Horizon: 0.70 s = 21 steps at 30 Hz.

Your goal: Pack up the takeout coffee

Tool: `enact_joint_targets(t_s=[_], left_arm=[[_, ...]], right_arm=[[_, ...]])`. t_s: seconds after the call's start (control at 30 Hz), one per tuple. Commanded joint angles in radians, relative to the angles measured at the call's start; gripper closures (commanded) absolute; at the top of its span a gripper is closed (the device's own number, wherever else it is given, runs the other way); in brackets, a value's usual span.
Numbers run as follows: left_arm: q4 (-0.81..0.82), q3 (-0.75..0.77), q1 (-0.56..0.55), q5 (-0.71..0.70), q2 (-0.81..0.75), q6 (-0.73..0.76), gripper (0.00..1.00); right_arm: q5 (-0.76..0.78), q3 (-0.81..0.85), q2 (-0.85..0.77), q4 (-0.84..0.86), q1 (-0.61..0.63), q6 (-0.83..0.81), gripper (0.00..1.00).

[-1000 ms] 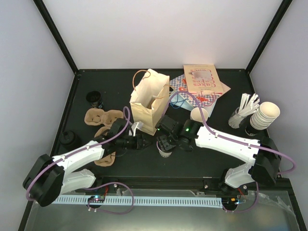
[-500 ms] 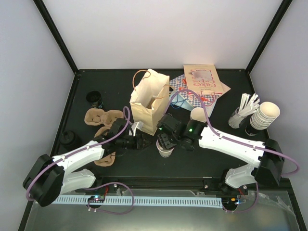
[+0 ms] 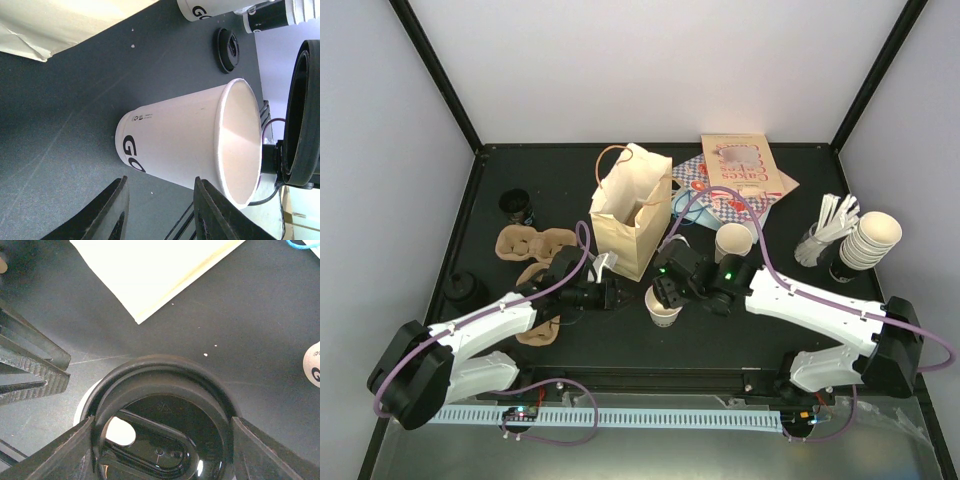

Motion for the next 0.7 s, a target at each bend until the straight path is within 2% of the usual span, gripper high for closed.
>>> enact_joint_targets(t_s=[0.0, 0.67], left_arm=[[0.02, 0.02, -0.009, -0.001, 0.001, 0.01, 0.62], [0.062, 0.039, -0.023, 0.013, 0.056, -0.005, 0.62]], right_arm=[[-0.008, 0.02, 0.016, -0.001, 0.005, -0.027, 0.31], [-0.073, 0.004, 0.065, 0.02, 0.006, -0.054, 0.31]])
